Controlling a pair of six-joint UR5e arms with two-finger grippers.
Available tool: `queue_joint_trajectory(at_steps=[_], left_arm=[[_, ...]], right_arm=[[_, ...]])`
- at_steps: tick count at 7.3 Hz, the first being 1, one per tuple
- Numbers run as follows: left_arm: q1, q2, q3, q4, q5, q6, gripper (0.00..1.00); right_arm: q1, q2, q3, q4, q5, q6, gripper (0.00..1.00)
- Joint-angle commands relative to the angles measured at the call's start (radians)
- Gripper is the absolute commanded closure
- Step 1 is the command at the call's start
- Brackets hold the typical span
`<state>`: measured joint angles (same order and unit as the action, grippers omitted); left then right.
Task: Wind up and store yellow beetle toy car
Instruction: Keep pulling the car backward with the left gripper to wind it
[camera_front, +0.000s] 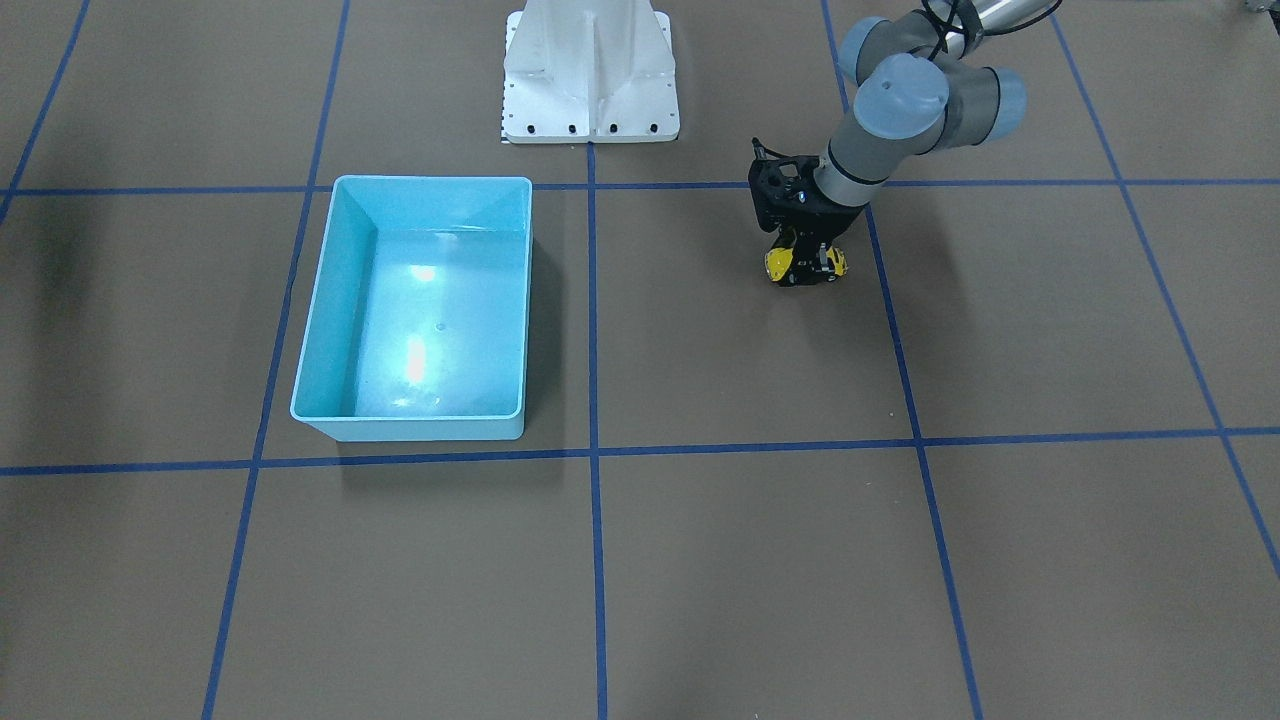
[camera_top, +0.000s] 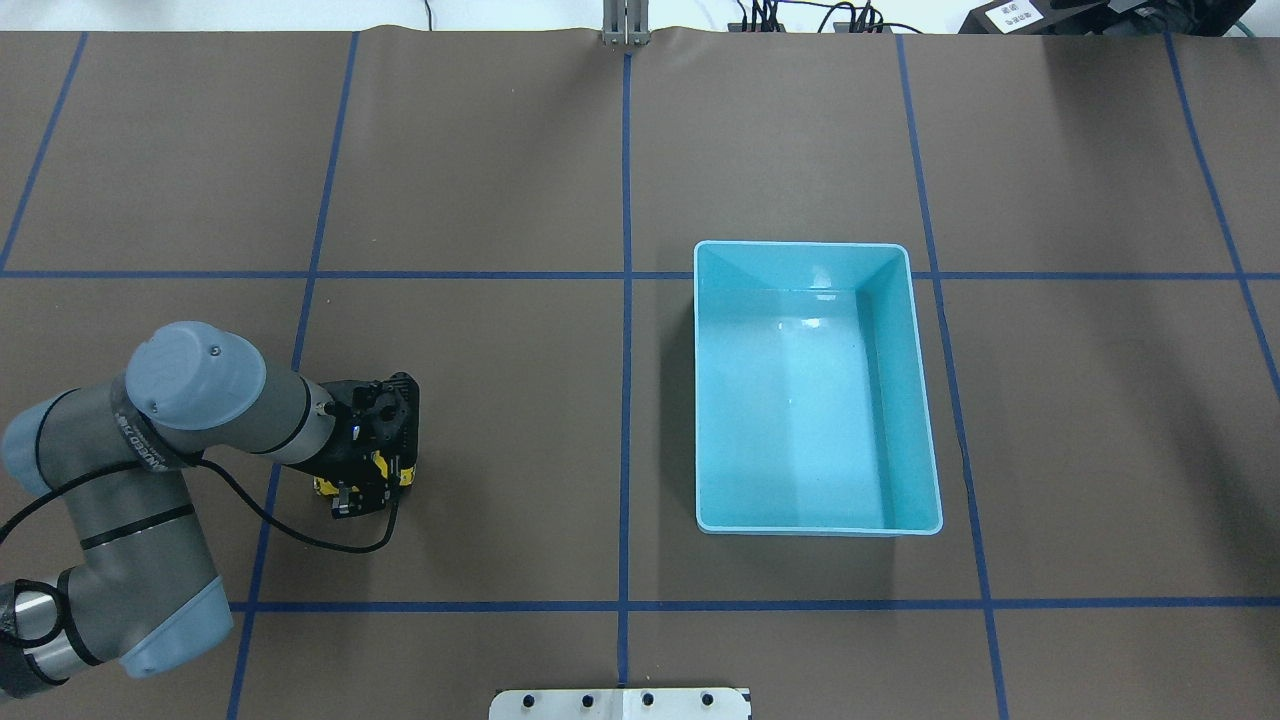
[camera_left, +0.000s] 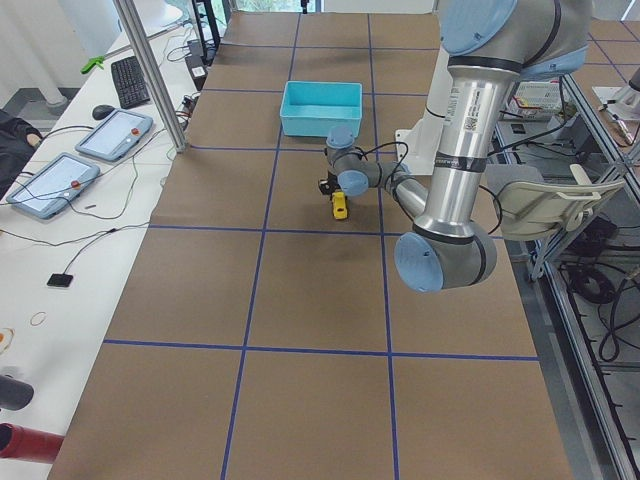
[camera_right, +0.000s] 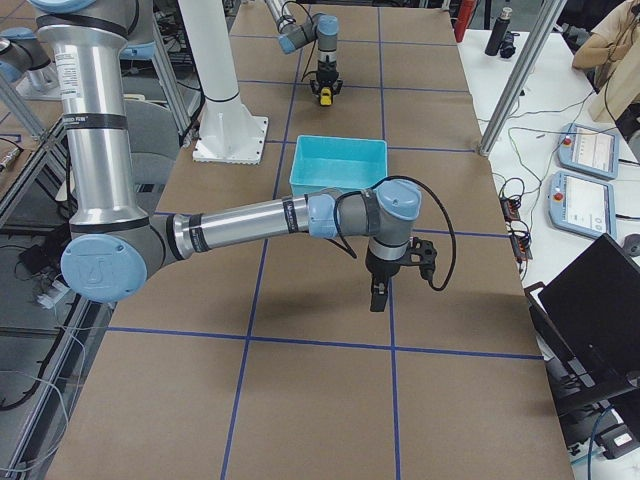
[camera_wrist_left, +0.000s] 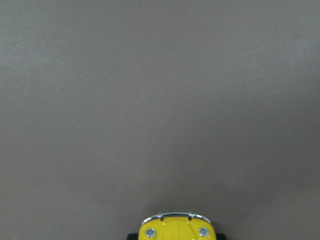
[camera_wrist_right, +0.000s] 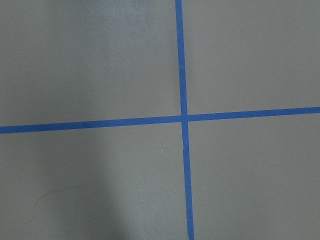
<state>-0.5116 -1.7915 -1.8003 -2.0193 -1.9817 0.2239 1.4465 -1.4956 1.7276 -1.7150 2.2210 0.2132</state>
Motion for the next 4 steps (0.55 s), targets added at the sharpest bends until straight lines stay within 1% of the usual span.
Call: queue_joint_trajectory(at_steps=[1, 4], left_arm=[[-0.01, 0.012, -0.001, -0.012, -0.019, -0.001, 1.0], [-0.021, 0.043, -0.002, -0.036, -0.02, -0.005, 1.0]], right_arm=[[0.0, 0.003, 0.004, 0.0, 0.0, 0.0, 0.0], [0.0, 0.006, 0.006, 0.0, 0.0, 0.0, 0.0]])
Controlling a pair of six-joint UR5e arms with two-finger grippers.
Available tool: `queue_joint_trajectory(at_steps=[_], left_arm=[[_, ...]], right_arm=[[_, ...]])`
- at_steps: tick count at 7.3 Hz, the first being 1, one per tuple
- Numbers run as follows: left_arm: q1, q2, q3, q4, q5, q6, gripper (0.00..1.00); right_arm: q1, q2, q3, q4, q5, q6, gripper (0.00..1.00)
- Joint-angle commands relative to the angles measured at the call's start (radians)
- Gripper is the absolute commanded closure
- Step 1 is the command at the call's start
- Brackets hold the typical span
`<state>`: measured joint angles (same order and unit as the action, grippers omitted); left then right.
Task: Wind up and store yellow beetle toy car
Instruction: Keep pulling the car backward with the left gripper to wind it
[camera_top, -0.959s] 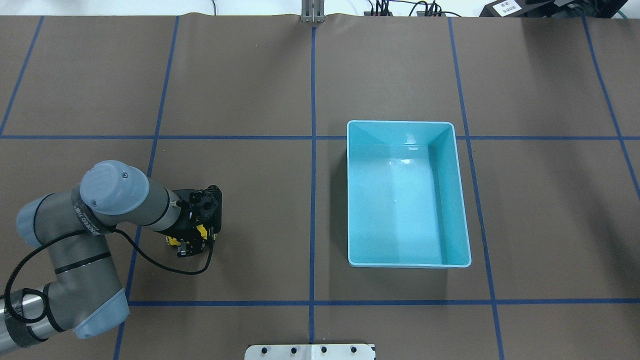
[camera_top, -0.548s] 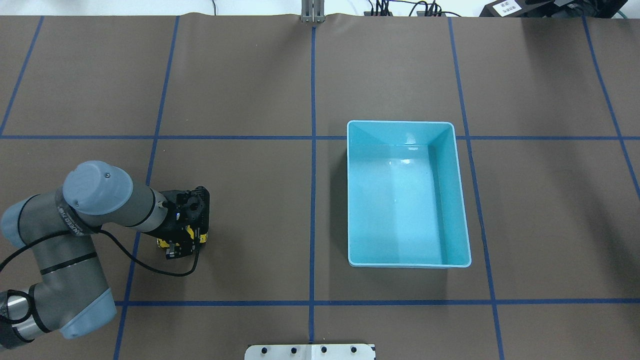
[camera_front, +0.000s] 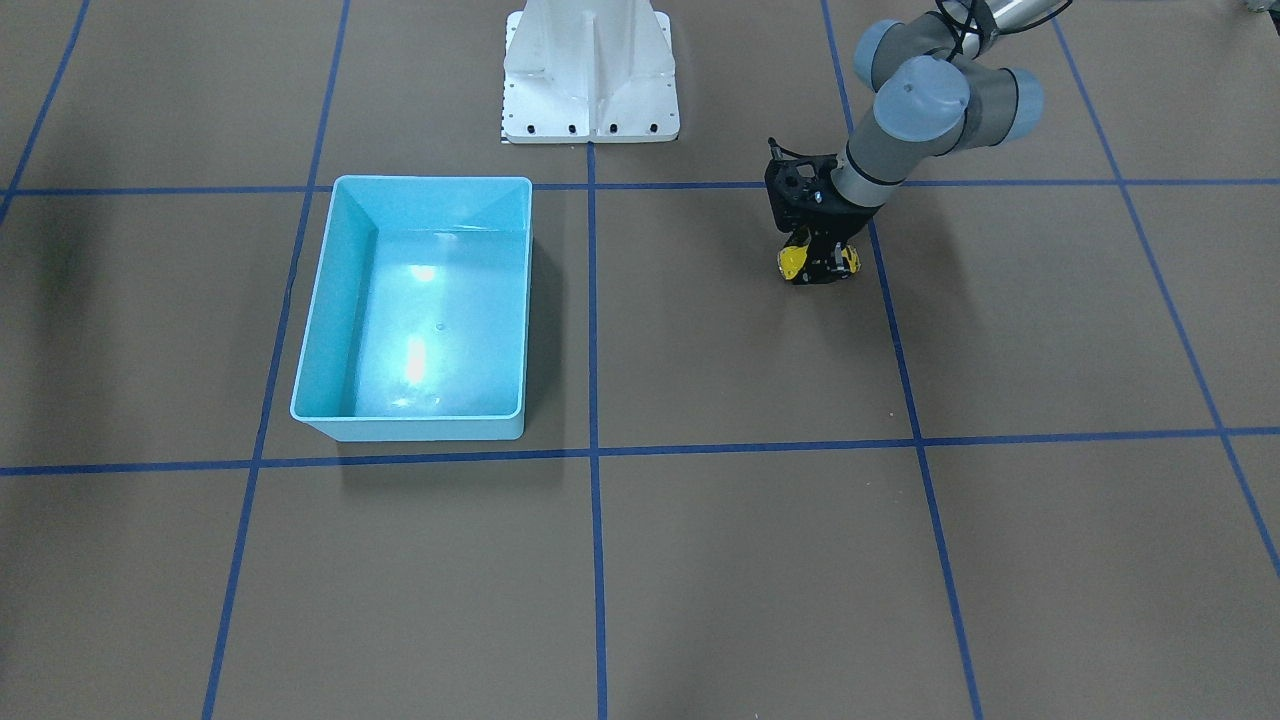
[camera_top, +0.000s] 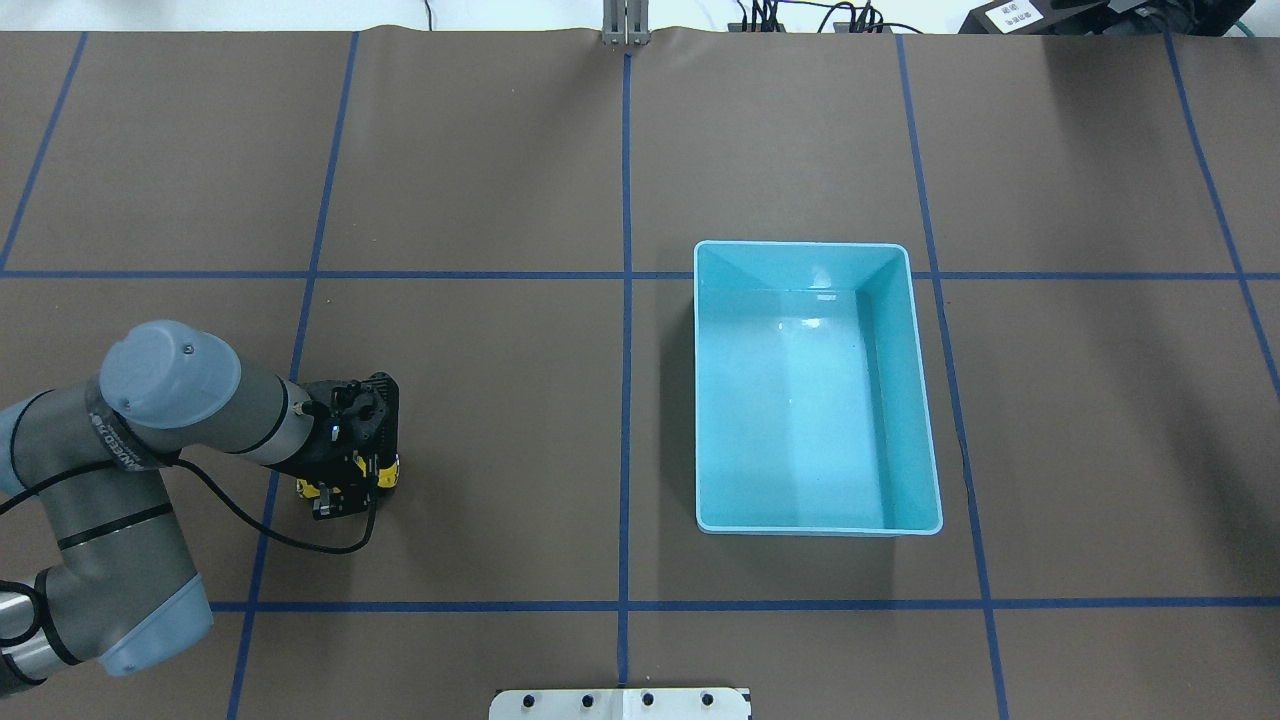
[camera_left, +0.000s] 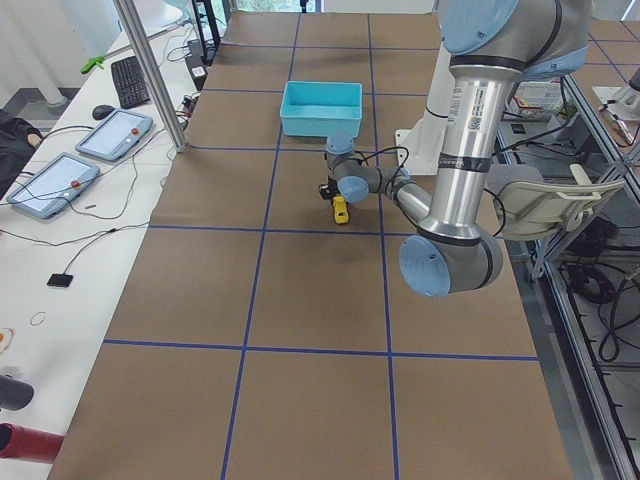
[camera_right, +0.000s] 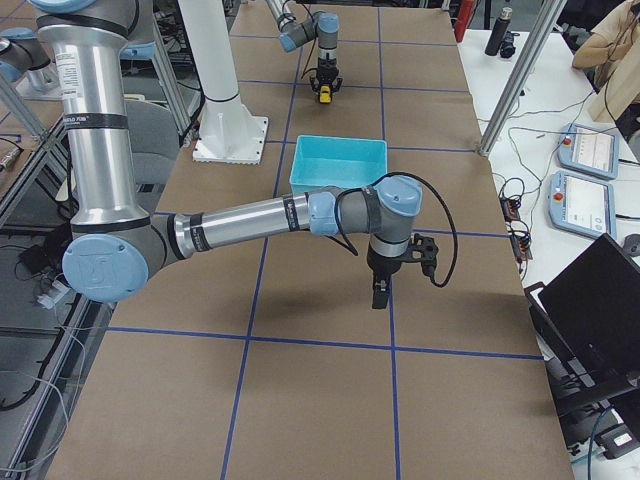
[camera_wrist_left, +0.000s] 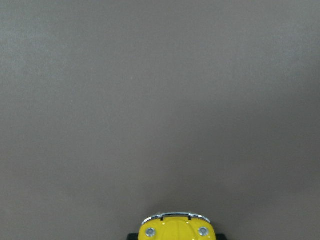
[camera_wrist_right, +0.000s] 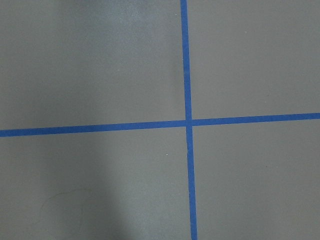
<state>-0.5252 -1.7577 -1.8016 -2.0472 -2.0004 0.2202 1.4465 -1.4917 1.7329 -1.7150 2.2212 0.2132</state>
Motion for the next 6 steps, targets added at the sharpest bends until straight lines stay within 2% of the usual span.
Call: queue_joint_trajectory(at_steps=[1, 6], left_arm=[[-0.009, 0.018, 0.001, -0.025, -0.001, -0.001, 1.0], [-0.012, 0.04, 0.001, -0.05, -0.009, 0.004, 1.0]], right_arm=[[0.0, 0.004, -0.001, 0.0, 0.0, 0.0, 0.0], [0.0, 0.005, 0.0, 0.0, 0.0, 0.0, 0.0]])
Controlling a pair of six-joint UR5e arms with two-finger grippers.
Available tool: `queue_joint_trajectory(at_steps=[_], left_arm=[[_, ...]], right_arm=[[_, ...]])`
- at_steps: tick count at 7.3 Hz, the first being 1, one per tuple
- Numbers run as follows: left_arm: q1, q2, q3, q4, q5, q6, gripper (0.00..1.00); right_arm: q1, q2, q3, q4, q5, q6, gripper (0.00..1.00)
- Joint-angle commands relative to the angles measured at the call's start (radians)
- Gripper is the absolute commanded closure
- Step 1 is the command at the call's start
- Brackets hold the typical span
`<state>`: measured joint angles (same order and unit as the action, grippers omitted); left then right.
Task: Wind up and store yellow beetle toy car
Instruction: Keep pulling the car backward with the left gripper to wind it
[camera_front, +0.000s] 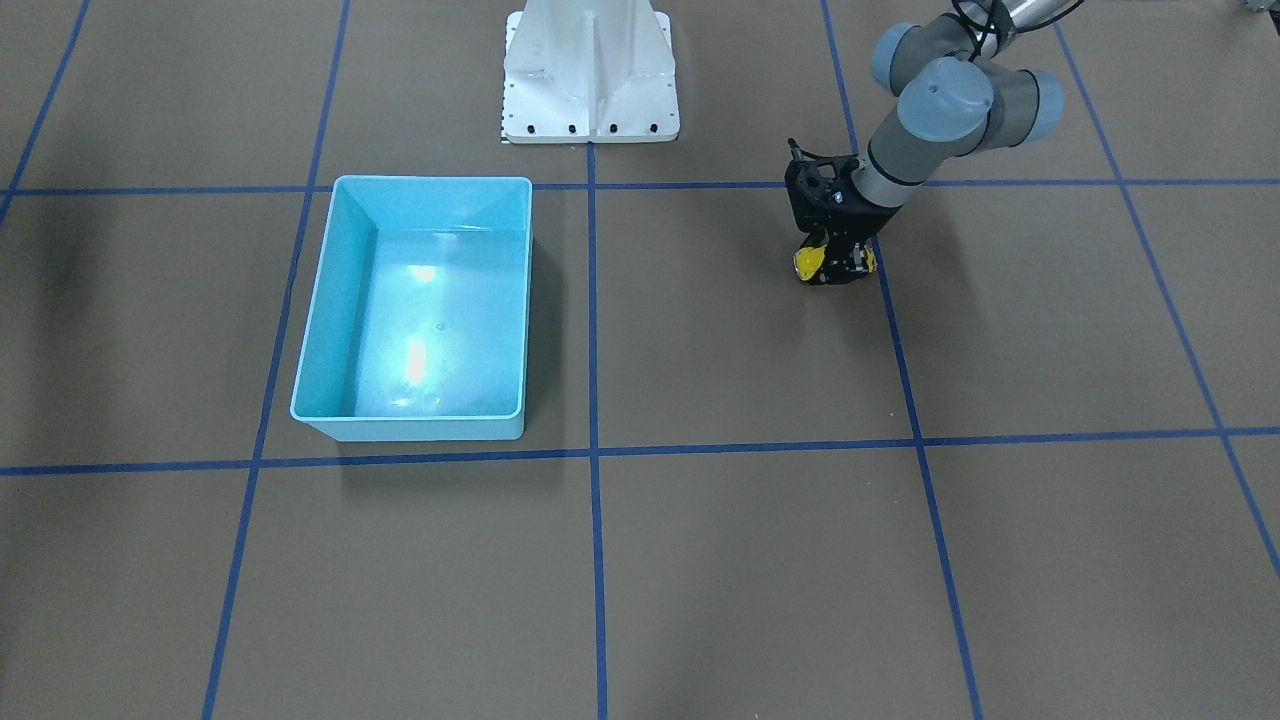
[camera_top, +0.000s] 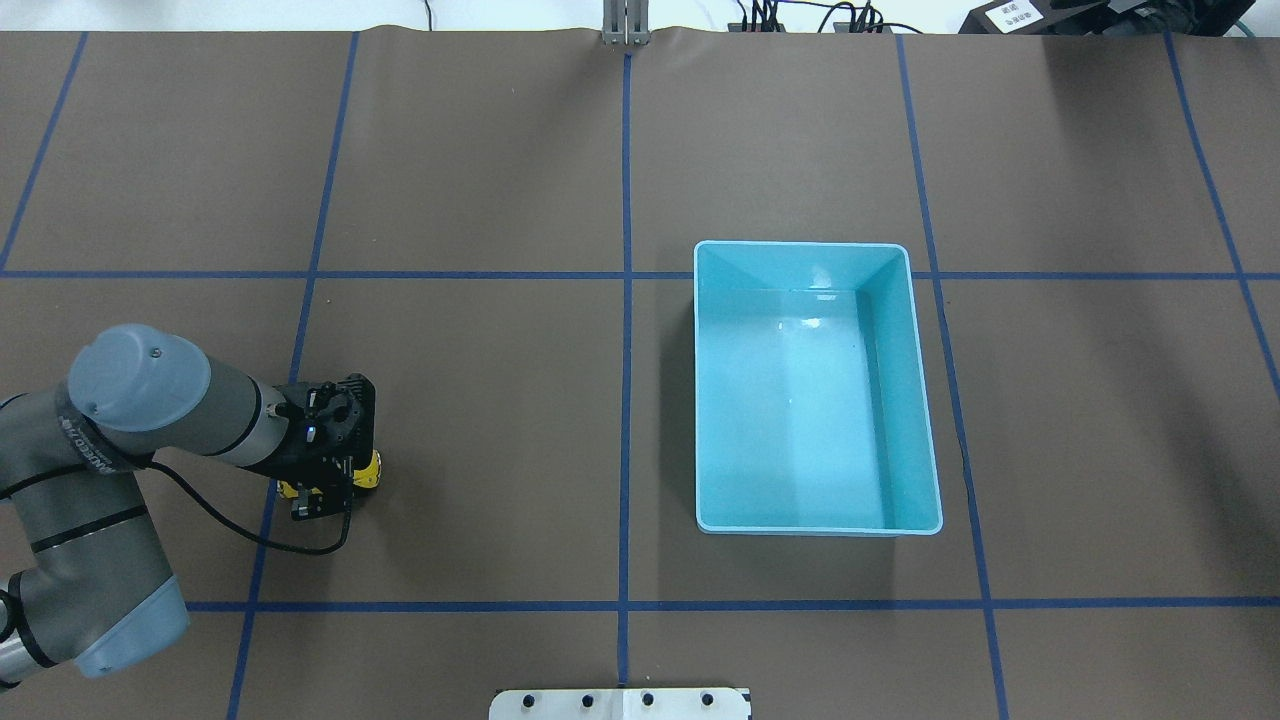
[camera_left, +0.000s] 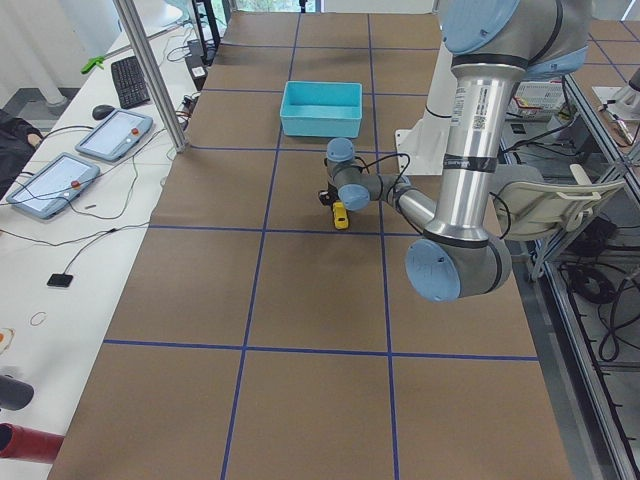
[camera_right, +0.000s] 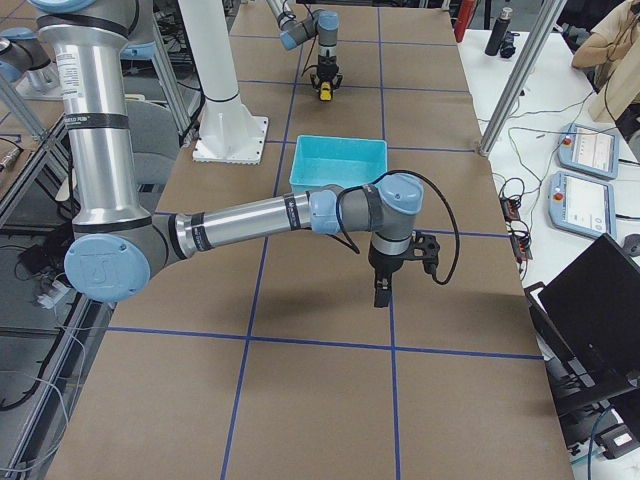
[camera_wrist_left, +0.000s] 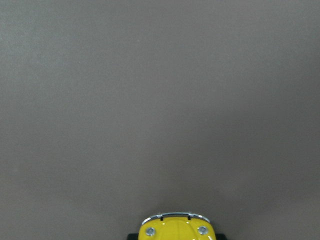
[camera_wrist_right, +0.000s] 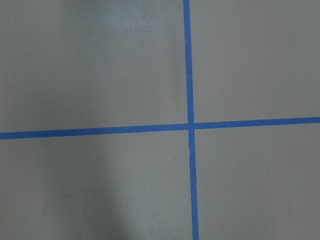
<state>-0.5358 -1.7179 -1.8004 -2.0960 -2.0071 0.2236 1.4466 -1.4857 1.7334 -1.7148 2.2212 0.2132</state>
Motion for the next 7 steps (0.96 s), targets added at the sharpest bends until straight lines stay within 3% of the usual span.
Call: queue_joint_trajectory(at_steps=[1, 3, 4, 5, 6, 7], left_arm=[[-0.001, 0.0, 0.0, -0.001, -0.004, 0.0, 0.9], [-0.009, 0.0, 0.0, -0.001, -0.01, 0.0, 0.68], [-0.01, 0.001, 0.0, -0.001, -0.01, 0.002, 0.62], [-0.01, 0.003, -0.002, -0.001, -0.012, 0.0, 0.25], [-0.018, 0.006, 0.0, -0.003, -0.031, 0.0, 0.0], [-0.022, 0.015, -0.003, -0.01, -0.033, -0.004, 0.0]], right_arm=[[0.0, -0.001, 0.0, 0.0, 0.0, 0.0, 0.0], [0.0, 0.001, 0.0, 0.0, 0.0, 0.0, 0.0], [0.0, -0.001, 0.0, 0.0, 0.0, 0.0, 0.0], [0.0, 0.001, -0.002, 0.0, 0.0, 0.0, 0.0], [0.0, -0.001, 0.0, 0.0, 0.0, 0.0, 0.0], [0.0, -0.001, -0.002, 0.0, 0.0, 0.0, 0.0]])
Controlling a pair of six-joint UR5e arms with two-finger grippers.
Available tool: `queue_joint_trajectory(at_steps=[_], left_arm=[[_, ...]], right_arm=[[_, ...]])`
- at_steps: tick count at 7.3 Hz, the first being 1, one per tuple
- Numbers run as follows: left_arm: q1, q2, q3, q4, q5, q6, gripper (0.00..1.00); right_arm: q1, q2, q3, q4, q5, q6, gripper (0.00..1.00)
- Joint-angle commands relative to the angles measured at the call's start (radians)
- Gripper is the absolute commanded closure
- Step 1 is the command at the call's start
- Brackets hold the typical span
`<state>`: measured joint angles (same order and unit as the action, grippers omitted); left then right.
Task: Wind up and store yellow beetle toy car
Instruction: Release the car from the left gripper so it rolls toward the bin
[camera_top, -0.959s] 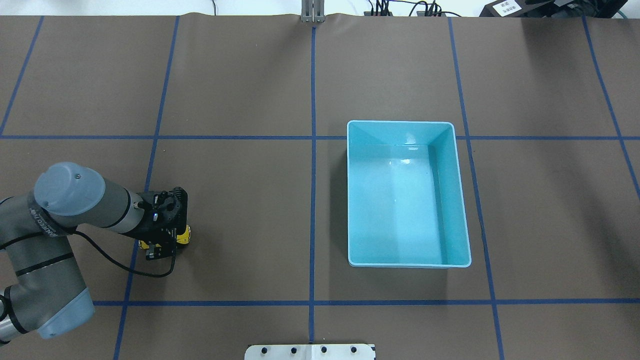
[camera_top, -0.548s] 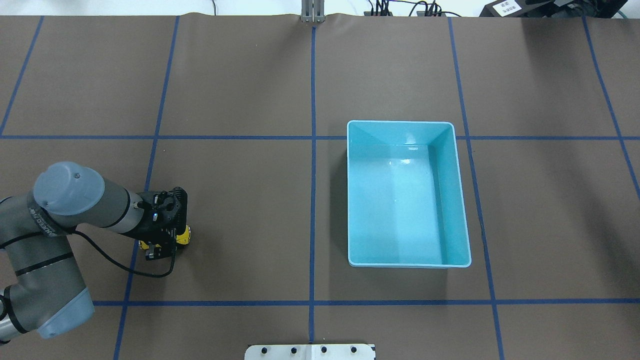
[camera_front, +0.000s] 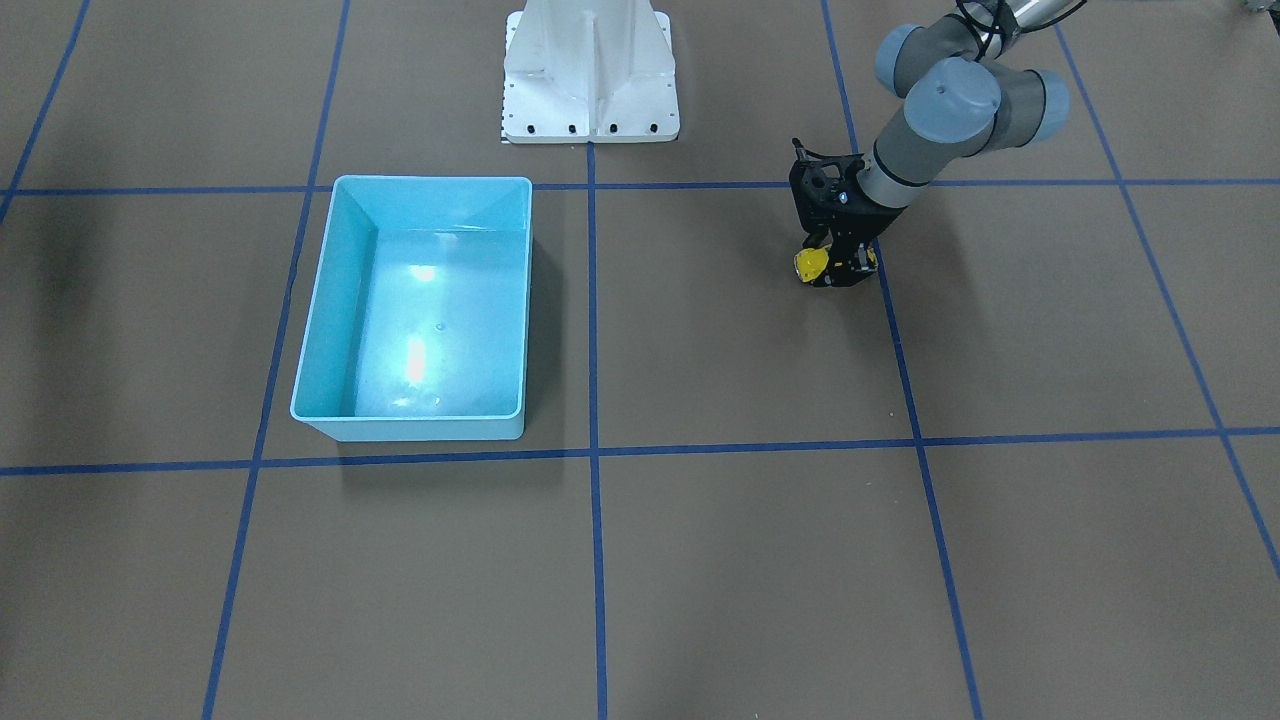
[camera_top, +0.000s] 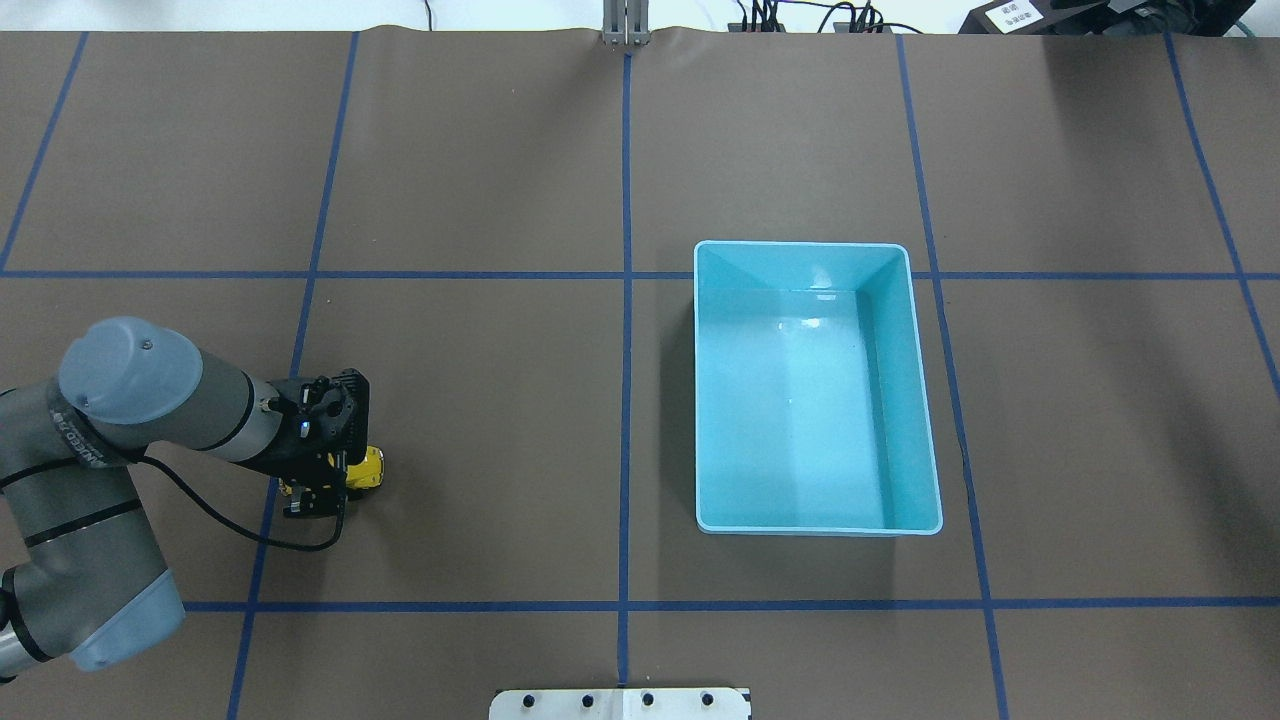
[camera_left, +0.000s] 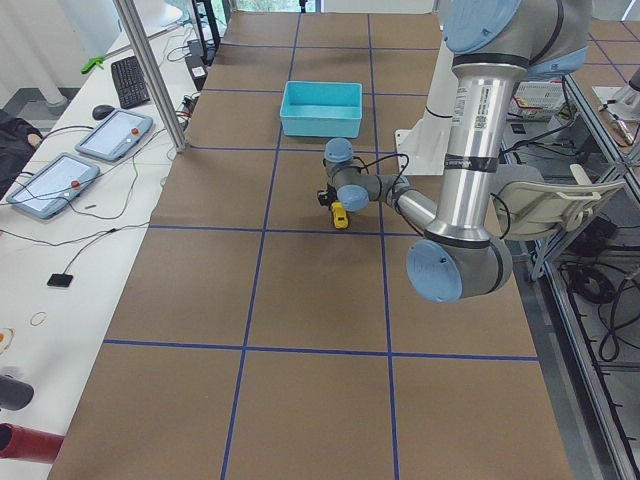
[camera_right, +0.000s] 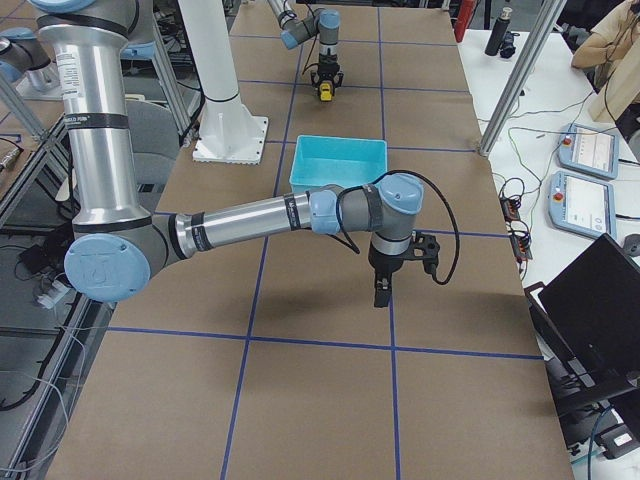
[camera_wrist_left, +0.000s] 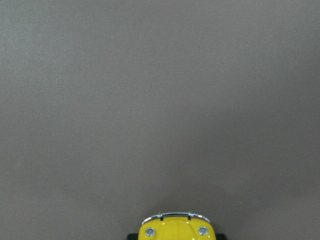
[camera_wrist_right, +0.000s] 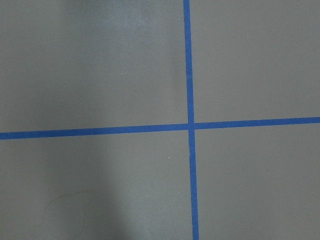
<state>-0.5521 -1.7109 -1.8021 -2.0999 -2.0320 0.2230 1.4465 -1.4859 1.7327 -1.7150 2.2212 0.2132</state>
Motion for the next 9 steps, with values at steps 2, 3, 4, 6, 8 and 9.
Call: queue_joint_trajectory(at_steps=[2, 3, 4, 6, 8, 9], left_arm=[[-0.021, 0.019, -0.003, -0.02, -0.028, -0.004, 0.0], [-0.029, 0.022, -0.003, -0.02, -0.034, -0.004, 0.0], [-0.044, 0.028, -0.01, -0.02, -0.034, -0.007, 0.0], [-0.1, 0.04, -0.013, -0.02, -0.089, -0.007, 0.0], [-0.121, 0.066, -0.031, -0.02, -0.099, -0.005, 0.0], [-0.147, 0.082, -0.048, -0.019, -0.099, -0.008, 0.0]], right_arm=[[0.0, 0.001, -0.002, 0.0, 0.0, 0.0, 0.0], [0.0, 0.001, -0.002, 0.0, 0.0, 0.0, 0.0], [0.0, 0.001, -0.002, 0.0, 0.0, 0.0, 0.0], [0.0, -0.001, -0.001, 0.0, 0.0, 0.0, 0.0], [0.0, 0.001, 0.002, 0.002, 0.008, -0.002, 0.0], [-0.003, 0.009, 0.019, 0.002, 0.03, -0.009, 0.0]])
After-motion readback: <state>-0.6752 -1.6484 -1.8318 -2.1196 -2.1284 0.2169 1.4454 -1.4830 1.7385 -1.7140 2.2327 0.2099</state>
